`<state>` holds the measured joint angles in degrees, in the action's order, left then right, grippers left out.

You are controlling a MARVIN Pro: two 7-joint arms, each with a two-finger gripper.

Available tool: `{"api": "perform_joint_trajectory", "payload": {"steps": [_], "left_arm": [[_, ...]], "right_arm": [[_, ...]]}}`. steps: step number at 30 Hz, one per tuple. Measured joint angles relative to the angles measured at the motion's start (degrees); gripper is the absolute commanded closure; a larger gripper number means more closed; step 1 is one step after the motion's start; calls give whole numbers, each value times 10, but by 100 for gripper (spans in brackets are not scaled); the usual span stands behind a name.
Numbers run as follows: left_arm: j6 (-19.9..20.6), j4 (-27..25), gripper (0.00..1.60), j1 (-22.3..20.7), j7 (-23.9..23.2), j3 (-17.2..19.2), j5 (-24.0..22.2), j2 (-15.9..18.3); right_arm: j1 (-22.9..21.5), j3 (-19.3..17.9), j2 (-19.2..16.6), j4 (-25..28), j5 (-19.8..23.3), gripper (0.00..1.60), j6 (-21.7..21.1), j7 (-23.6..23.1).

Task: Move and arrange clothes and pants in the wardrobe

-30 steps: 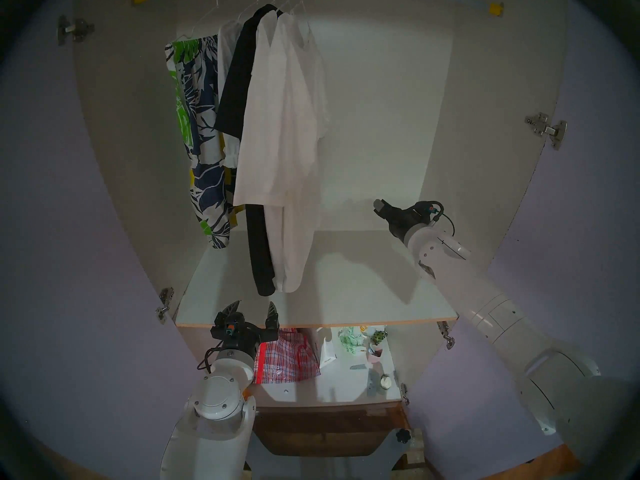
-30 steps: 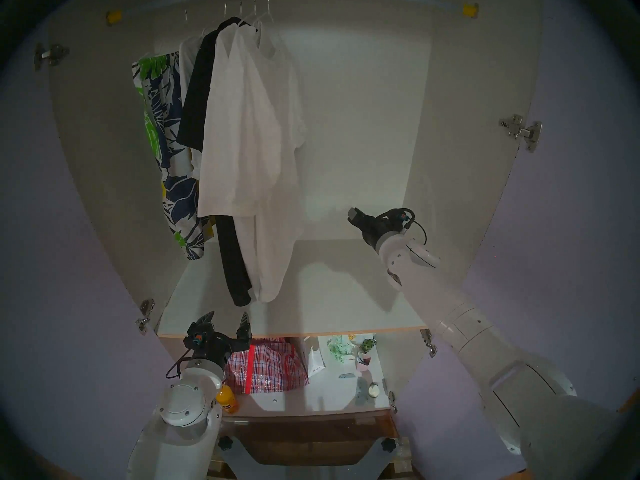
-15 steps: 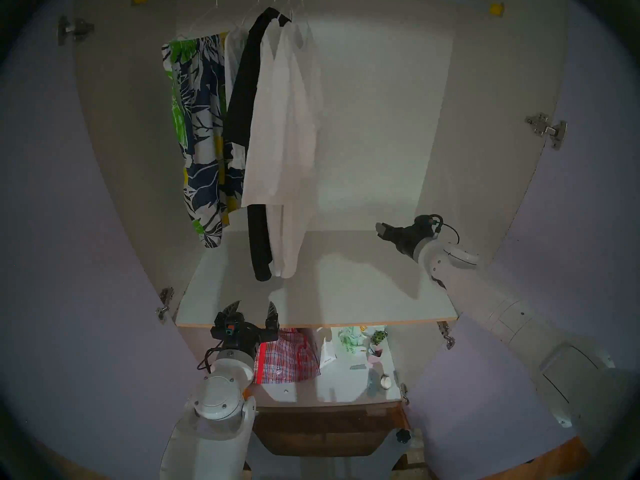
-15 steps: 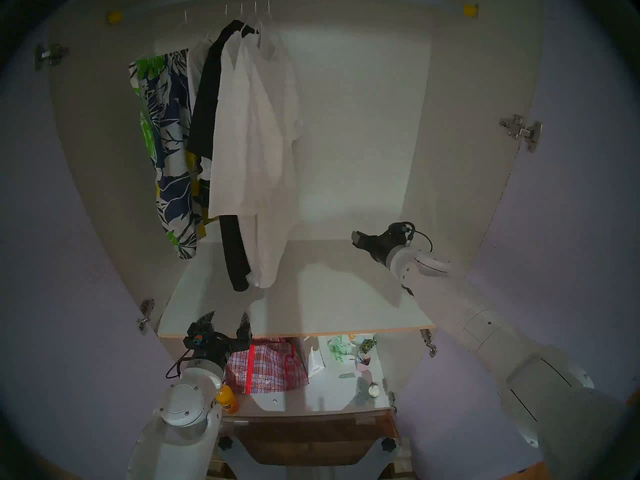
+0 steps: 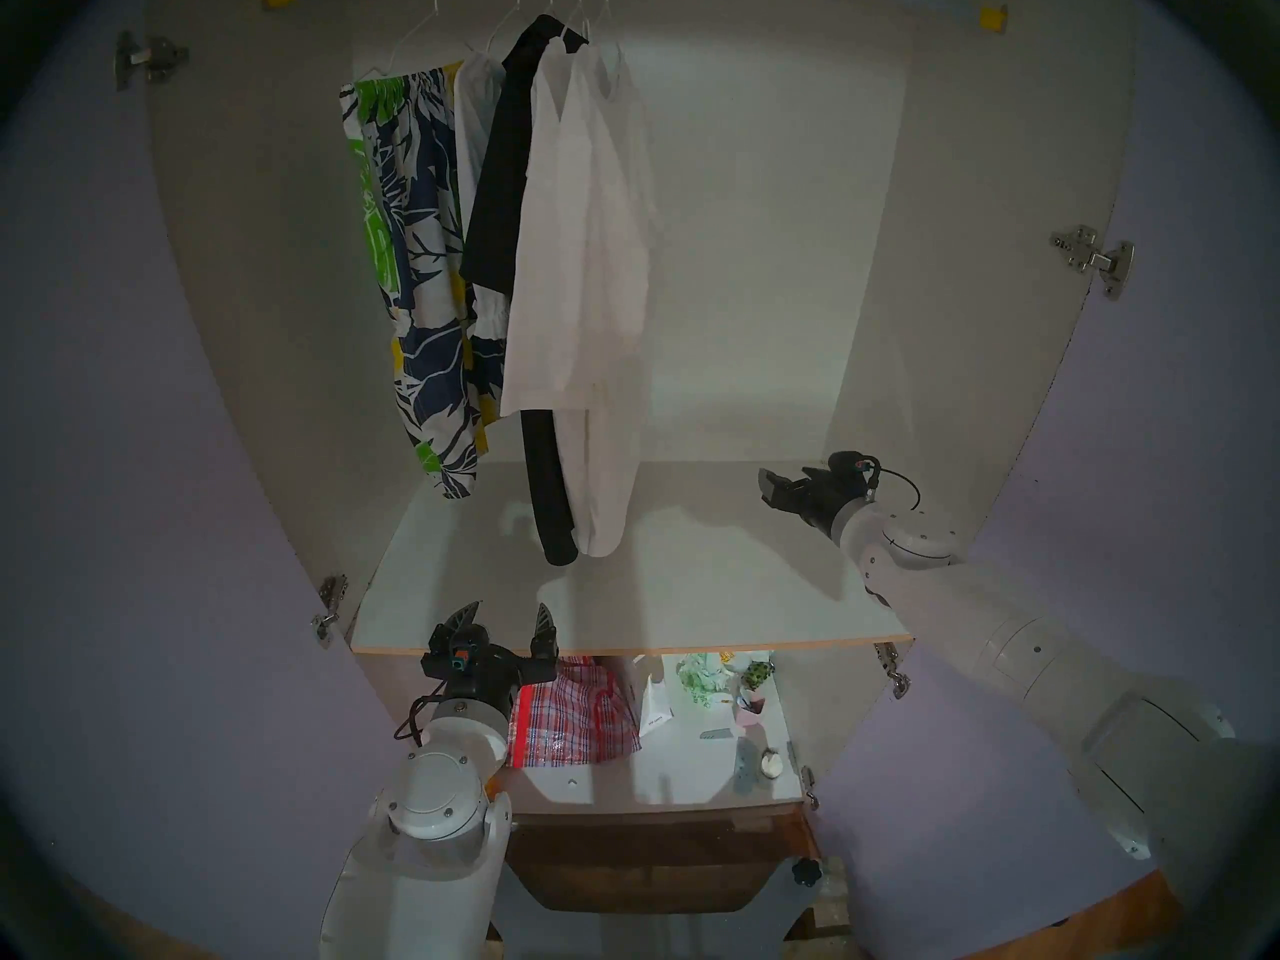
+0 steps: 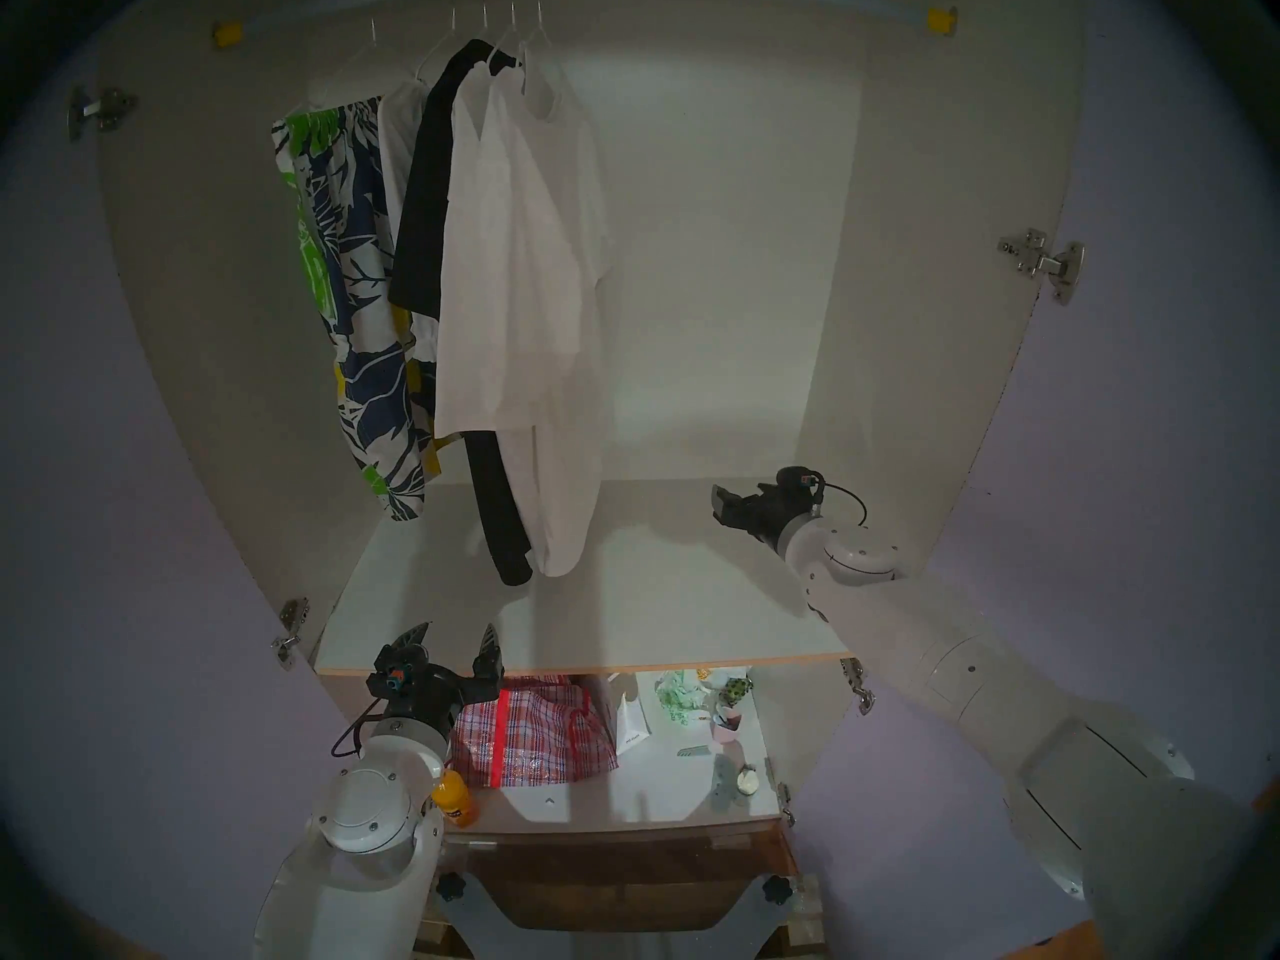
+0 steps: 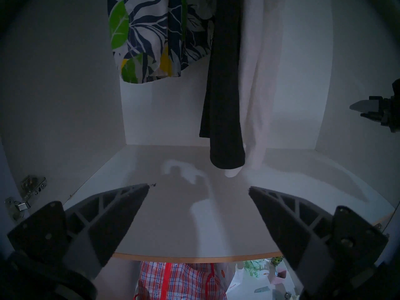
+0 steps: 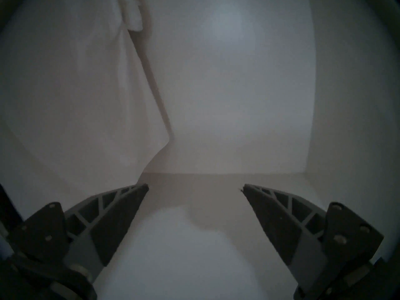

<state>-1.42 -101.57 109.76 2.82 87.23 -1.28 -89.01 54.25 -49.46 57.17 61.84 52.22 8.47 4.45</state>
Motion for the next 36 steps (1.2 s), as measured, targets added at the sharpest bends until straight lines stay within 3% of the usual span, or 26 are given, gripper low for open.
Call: {"api": "perform_joint_trajectory", "payload": {"steps": [4,23,28,34,36], "left_arm": [[0,0,0,0,0,0,0,0],[0,0,0,0,0,0,0,1],[-24,3,0,-1,-20,-39,-3,17],[-60,6,0,-29,-1,-94,63,30],[-73,8,0,-50,20,-117,112,28]], "right_arm": [[5,-15,6,-15,6,0,62,21],[11,-13,11,-21,22,0,61,11],[12,-13,12,-22,22,0,61,10],[12,-13,13,-22,23,0,61,10],[12,-13,13,-22,23,0,61,10]]}}
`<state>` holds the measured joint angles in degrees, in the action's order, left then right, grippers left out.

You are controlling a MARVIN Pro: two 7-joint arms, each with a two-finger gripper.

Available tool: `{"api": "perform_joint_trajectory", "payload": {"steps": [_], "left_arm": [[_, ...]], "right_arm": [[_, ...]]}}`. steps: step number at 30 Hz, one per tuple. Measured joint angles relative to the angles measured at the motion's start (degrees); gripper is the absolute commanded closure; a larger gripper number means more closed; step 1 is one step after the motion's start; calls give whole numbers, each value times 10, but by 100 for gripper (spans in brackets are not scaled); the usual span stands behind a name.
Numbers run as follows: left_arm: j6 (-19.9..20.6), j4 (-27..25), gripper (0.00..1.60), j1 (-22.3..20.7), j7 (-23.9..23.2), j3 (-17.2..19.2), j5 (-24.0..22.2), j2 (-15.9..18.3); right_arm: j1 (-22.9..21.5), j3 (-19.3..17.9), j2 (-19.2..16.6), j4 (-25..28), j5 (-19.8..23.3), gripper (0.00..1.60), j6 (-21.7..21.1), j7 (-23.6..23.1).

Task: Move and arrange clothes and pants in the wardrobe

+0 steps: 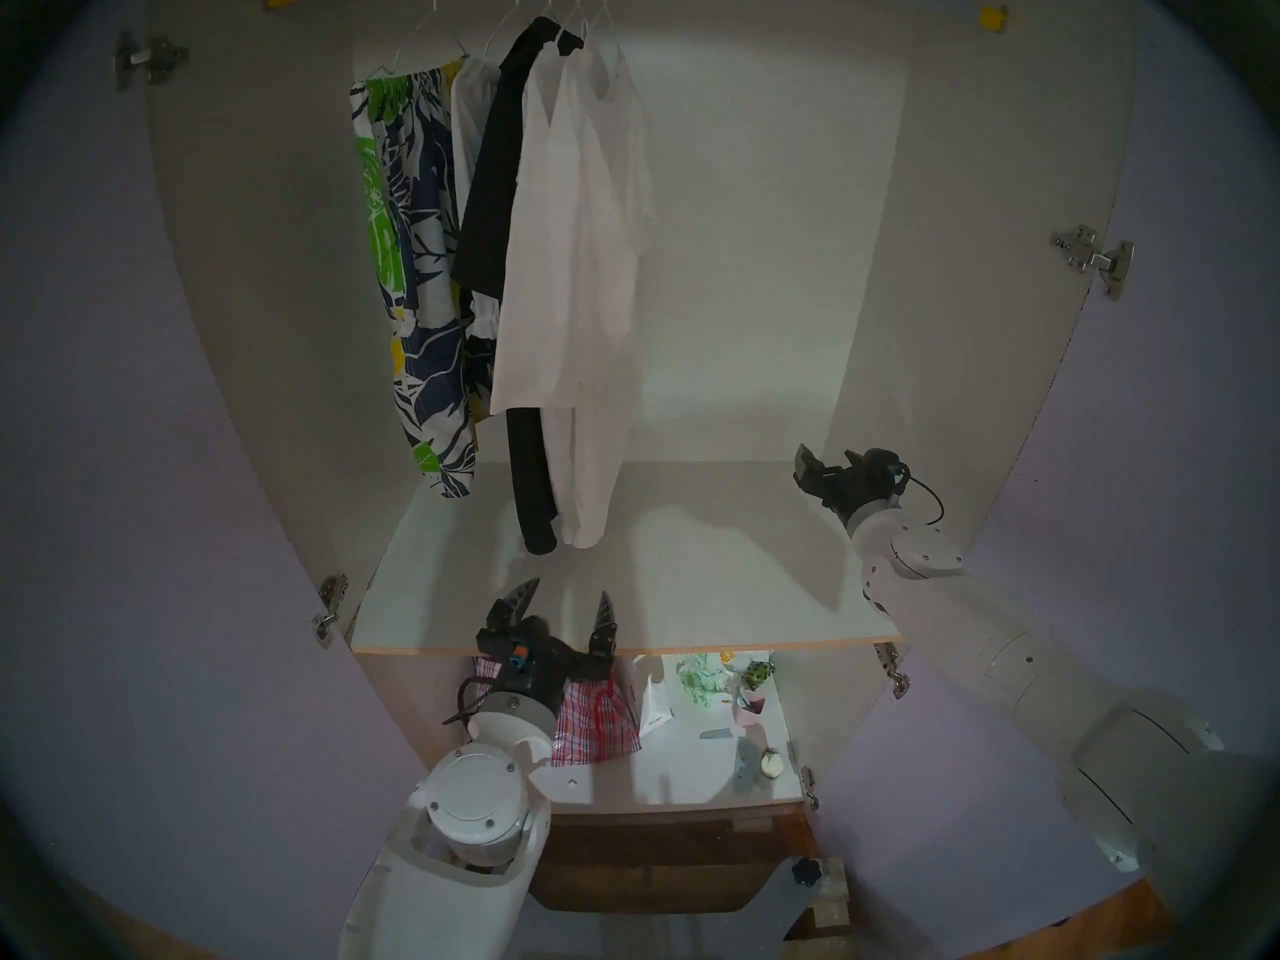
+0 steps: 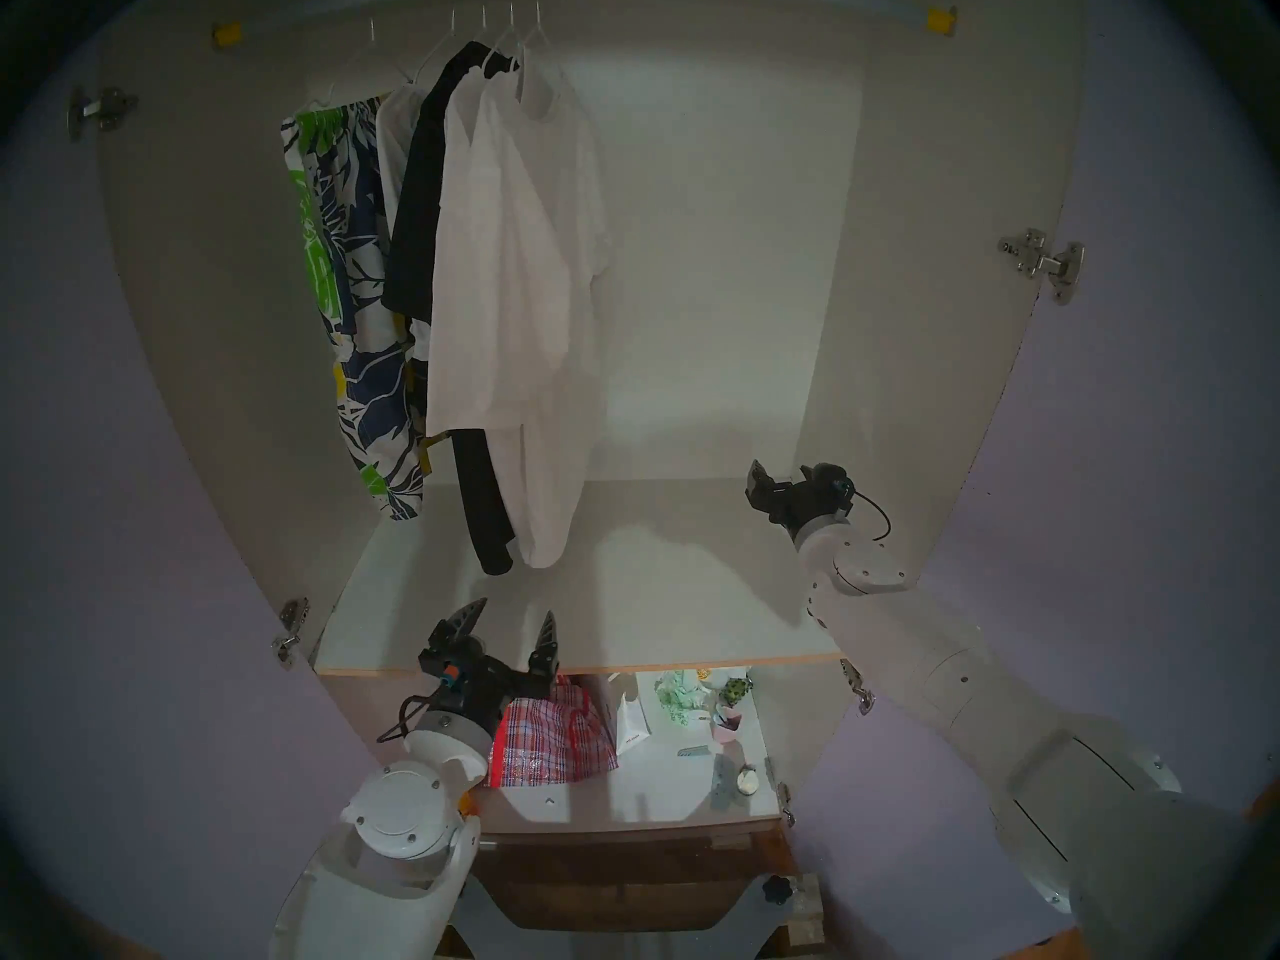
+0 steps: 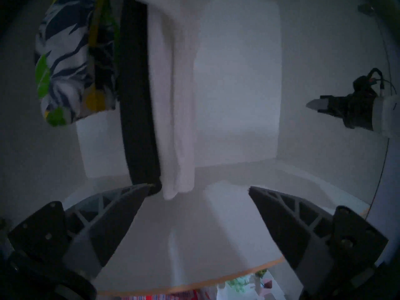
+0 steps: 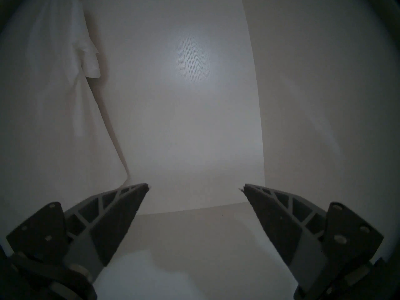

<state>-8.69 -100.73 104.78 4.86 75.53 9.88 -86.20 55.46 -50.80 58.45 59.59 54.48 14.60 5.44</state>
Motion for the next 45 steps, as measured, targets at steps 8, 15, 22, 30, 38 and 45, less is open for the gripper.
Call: {"api": "perform_joint_trajectory", "payload": {"steps": [8,15,22,30,38,45], "left_arm": [[-14,13,0,-74,4,-30,9,-3],[-12,31,0,-140,-6,-58,11,-10],[6,69,0,-214,4,-76,28,-48],[34,108,0,-286,36,-88,50,-87],[61,176,0,-362,72,-89,115,-134],[85,245,0,-440,106,-46,222,-219]], "right_arm": [[0,0,0,0,0,0,0,0],[0,0,0,0,0,0,0,0],[0,0,0,0,0,0,0,-1],[0,0,1,-1,0,0,0,-1],[1,0,1,-2,0,0,0,-1],[1,0,2,-3,0,0,0,-1]]}}
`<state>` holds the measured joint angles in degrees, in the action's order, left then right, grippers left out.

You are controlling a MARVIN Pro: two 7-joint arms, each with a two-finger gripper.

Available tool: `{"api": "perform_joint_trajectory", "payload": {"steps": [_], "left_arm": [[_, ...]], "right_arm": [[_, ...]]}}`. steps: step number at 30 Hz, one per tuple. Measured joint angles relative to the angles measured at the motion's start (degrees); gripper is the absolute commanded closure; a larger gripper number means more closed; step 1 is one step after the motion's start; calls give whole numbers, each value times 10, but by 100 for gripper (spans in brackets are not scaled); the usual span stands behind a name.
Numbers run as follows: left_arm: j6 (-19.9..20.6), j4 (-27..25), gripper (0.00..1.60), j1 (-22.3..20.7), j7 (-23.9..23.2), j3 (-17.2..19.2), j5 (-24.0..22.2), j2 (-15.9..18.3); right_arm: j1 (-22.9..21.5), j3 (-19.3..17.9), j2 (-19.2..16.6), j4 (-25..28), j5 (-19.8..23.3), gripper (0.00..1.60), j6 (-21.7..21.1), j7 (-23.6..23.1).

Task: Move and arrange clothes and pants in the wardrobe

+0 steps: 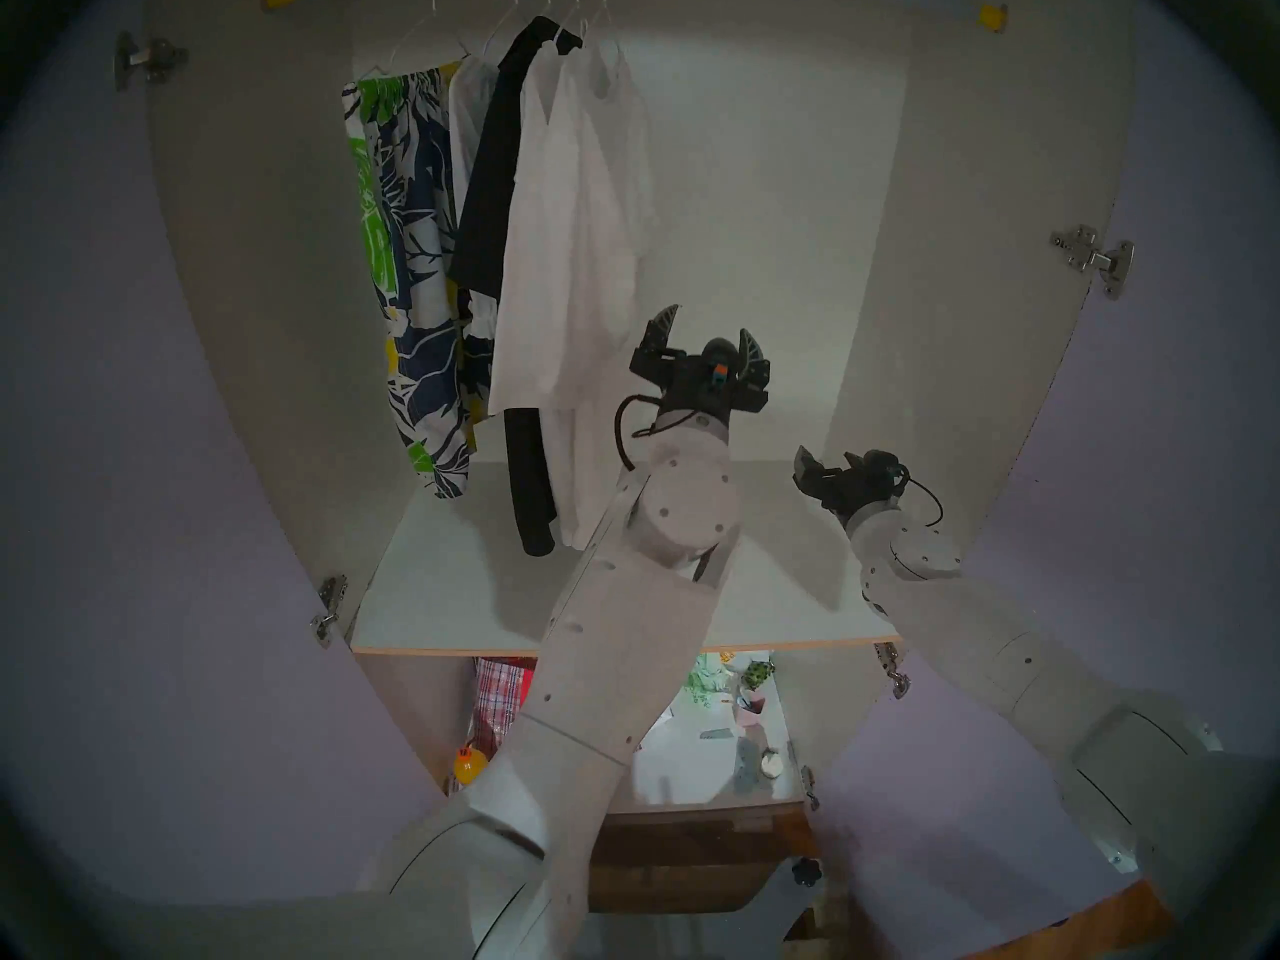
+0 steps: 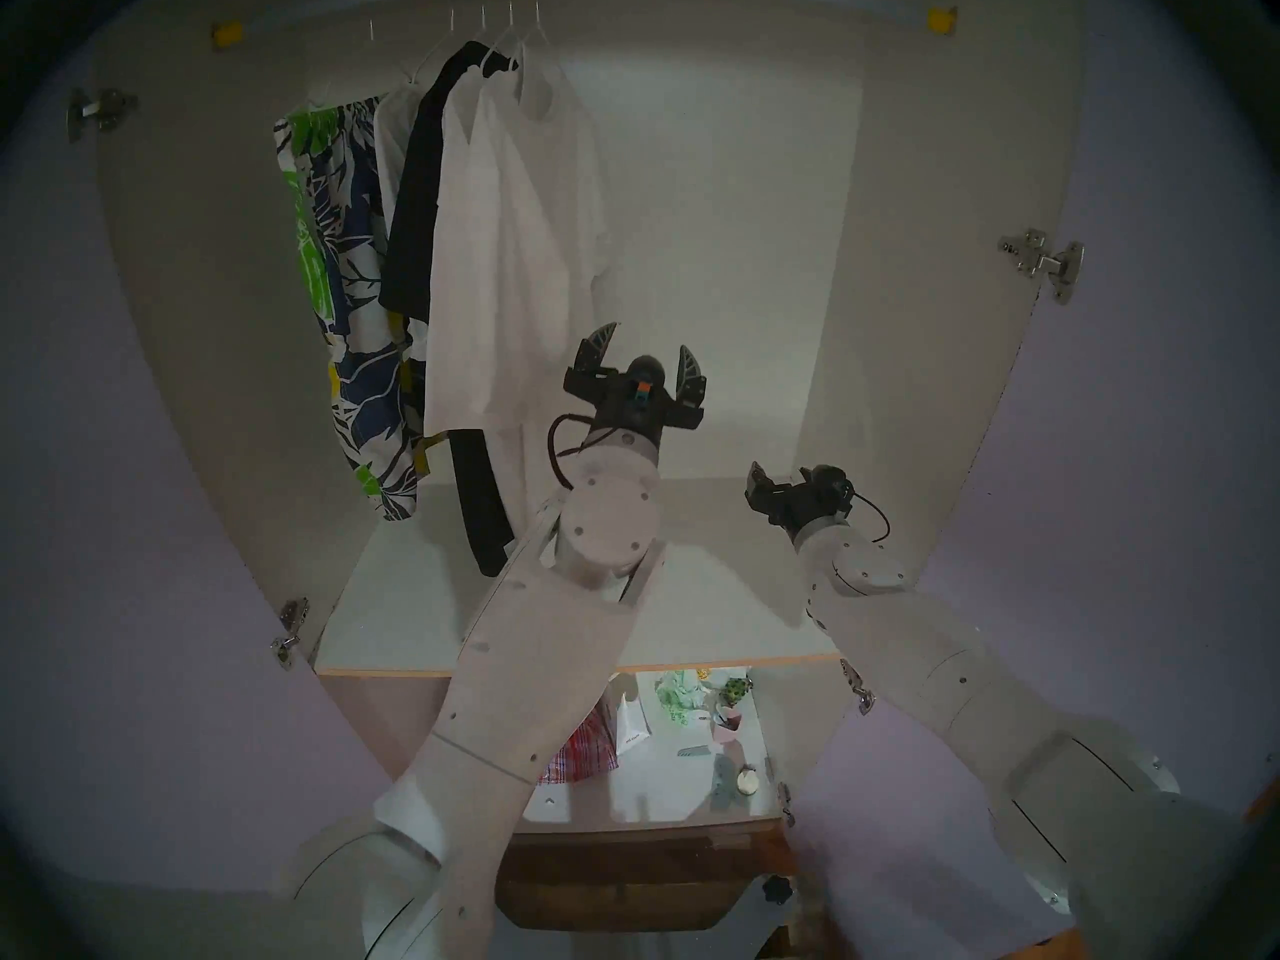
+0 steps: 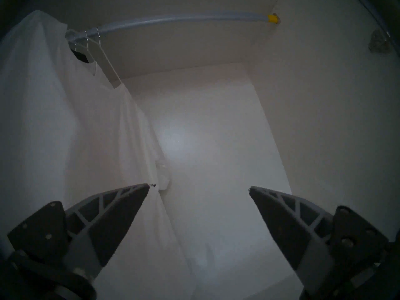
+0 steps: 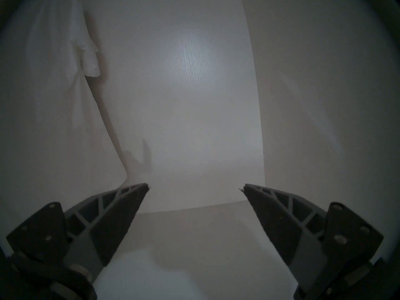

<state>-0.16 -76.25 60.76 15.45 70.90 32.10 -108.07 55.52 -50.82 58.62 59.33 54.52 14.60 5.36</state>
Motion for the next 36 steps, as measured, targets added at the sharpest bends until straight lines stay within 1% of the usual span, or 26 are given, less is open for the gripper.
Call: {"api": "perform_joint_trajectory", "payload": {"steps": [2,3,4,8,10,14,15,18,23,25,26,28,31,36], "left_arm": [[3,7,0,-10,4,9,17,-8],[9,21,0,-28,15,28,50,-25],[13,33,0,-39,21,40,67,-34],[21,85,0,-73,33,76,114,-58],[26,115,0,-95,38,98,136,-61],[32,135,0,-131,40,141,143,-55],[33,136,0,-138,40,145,144,-53],[33,153,0,-169,39,149,151,-43],[29,203,0,-219,49,153,153,-40],[27,240,0,-246,61,162,152,-39],[27,247,0,-251,63,163,152,-39],[25,289,0,-277,71,168,152,-34],[24,320,0,-300,79,172,153,-26],[21,350,0,-346,98,182,154,-11]], "right_arm": [[0,0,0,0,0,0,0,0],[0,0,0,0,0,0,0,0],[0,0,0,0,0,0,0,0],[0,0,0,0,0,0,0,0],[0,0,0,0,0,0,0,0],[0,0,0,-1,0,0,0,0],[0,0,0,-1,0,0,0,0],[0,0,0,-1,0,0,0,0],[0,0,0,-1,0,0,0,0],[0,0,0,-1,0,0,0,0],[0,0,0,-1,0,0,0,0],[0,0,0,-1,0,0,0,0],[0,0,0,-1,0,0,0,0],[0,0,0,-1,0,0,0,-1]]}}
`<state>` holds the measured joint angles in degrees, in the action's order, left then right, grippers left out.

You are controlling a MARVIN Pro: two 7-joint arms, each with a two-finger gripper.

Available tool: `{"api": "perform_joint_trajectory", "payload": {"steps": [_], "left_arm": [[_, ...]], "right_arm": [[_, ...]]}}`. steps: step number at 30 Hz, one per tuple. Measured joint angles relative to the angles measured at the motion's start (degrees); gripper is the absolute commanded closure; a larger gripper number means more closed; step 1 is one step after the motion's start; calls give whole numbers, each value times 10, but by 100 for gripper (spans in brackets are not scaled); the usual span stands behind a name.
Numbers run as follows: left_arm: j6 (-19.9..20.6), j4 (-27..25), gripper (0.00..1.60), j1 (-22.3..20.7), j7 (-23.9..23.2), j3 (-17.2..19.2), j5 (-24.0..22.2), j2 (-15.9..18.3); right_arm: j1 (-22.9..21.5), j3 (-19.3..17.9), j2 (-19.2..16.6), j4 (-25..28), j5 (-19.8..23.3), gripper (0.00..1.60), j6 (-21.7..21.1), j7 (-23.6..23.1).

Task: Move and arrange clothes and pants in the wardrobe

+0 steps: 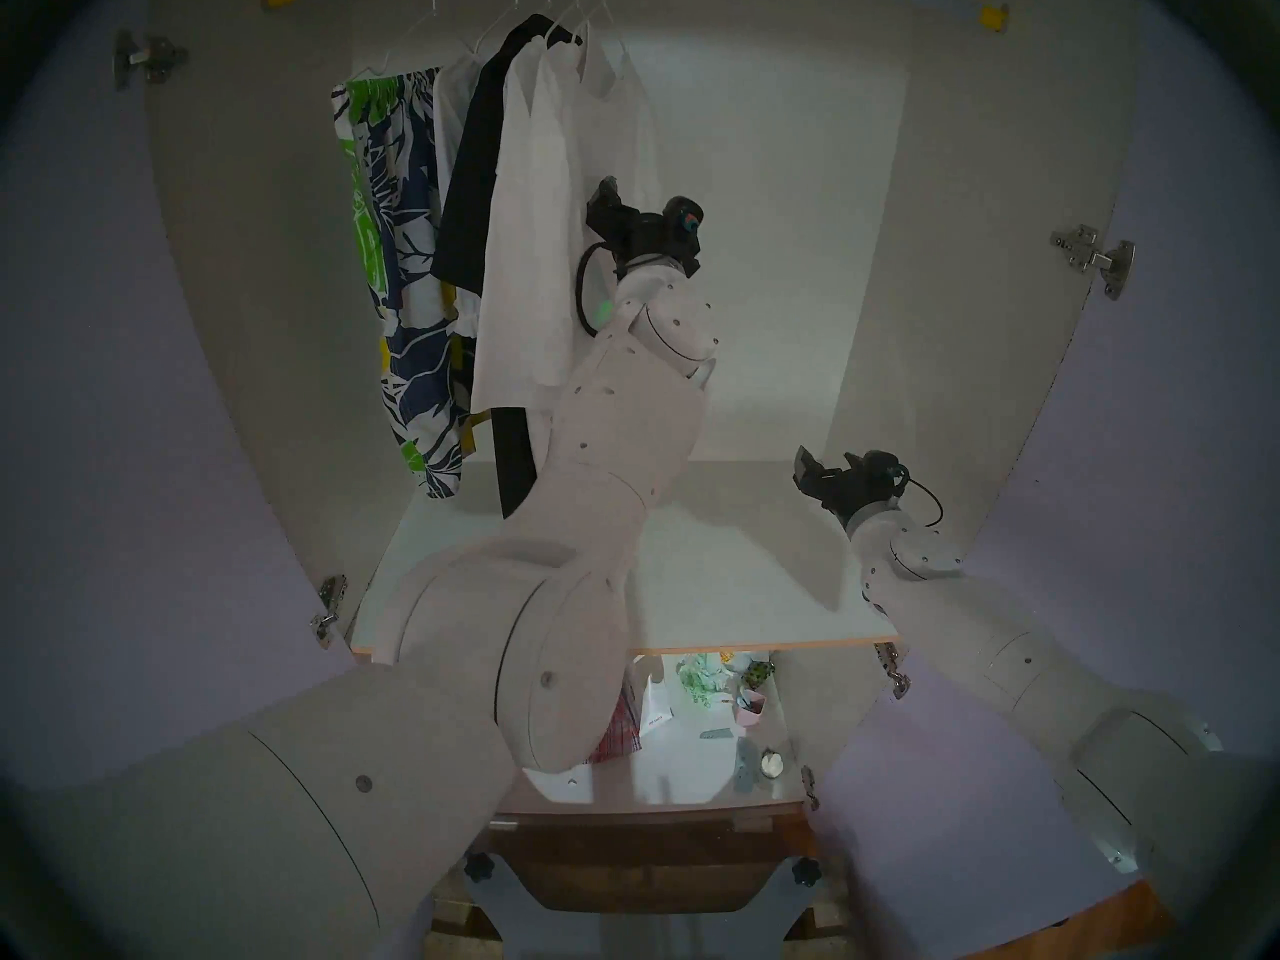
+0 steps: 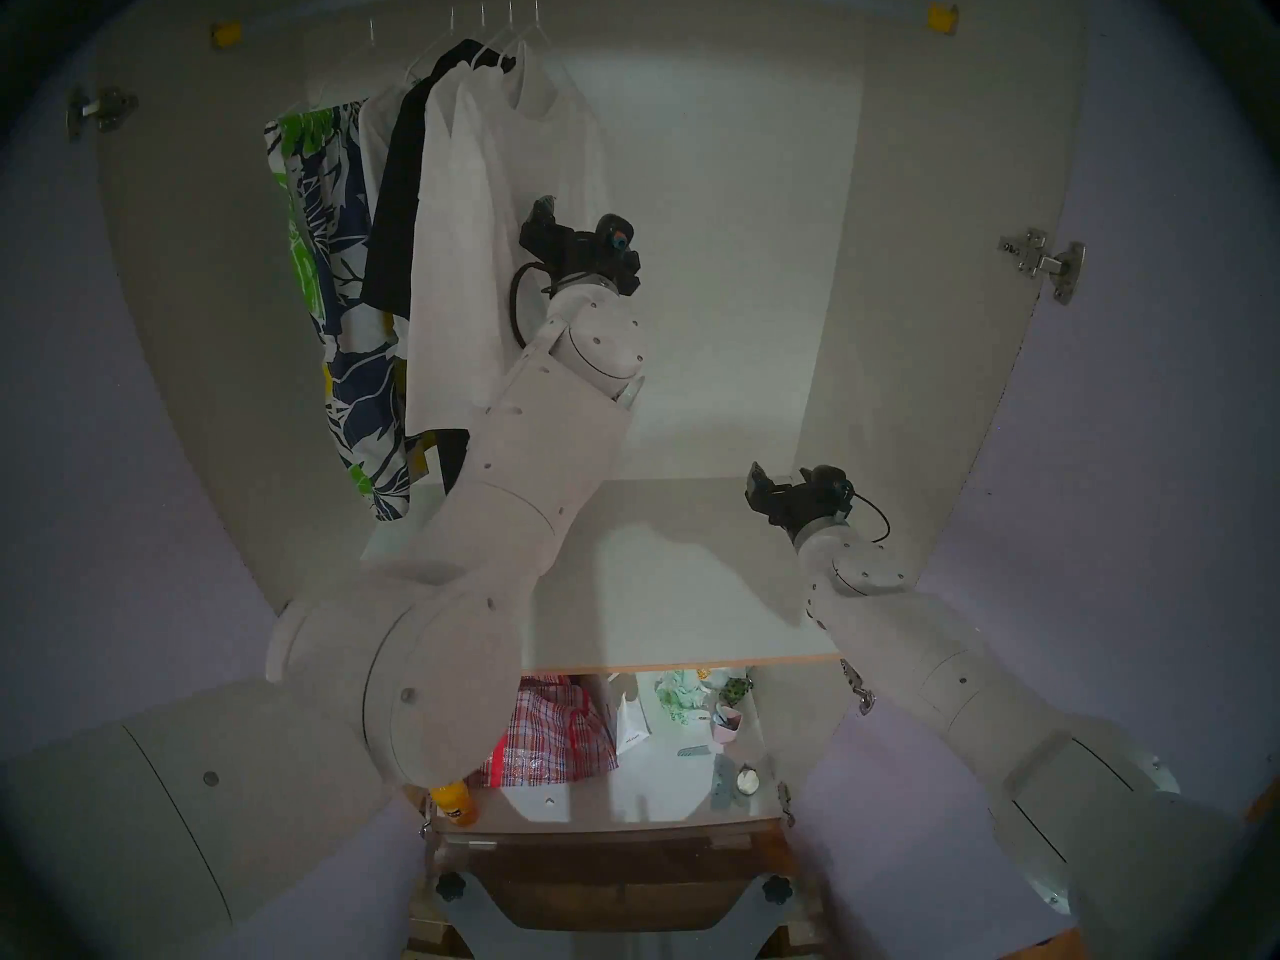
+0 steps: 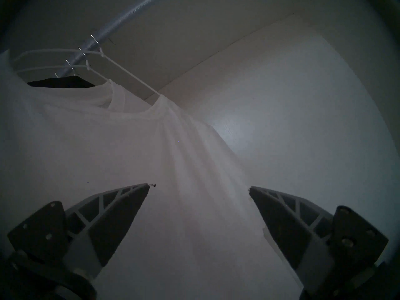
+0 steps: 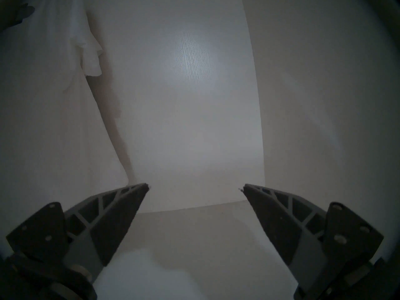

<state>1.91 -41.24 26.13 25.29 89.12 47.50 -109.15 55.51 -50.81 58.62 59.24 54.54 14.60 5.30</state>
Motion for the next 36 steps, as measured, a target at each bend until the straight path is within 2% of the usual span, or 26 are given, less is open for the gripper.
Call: {"api": "perform_joint_trajectory", "payload": {"steps": [3,6,8,12,17,19,21,25,36], "left_arm": [[-5,15,0,-25,18,5,0,4],[-13,51,0,-63,77,14,-1,6],[-17,91,0,-88,125,31,-4,5],[-29,164,0,-125,172,45,-10,12],[-36,242,0,-165,191,49,-11,22],[-39,289,0,-193,197,50,-11,29],[-40,310,0,-209,201,50,-12,33],[-44,328,0,-227,211,53,-13,46],[-52,331,0,-228,236,52,-11,94]], "right_arm": [[0,0,0,0,0,0,0,0],[0,0,0,0,0,0,0,0],[0,0,0,0,0,0,0,0],[0,0,0,0,0,0,0,0],[0,0,0,0,0,0,0,0],[0,0,0,0,0,0,0,0],[0,0,0,0,0,0,0,0],[0,0,-1,0,0,0,0,-1],[0,0,-1,0,0,0,0,-1]]}}
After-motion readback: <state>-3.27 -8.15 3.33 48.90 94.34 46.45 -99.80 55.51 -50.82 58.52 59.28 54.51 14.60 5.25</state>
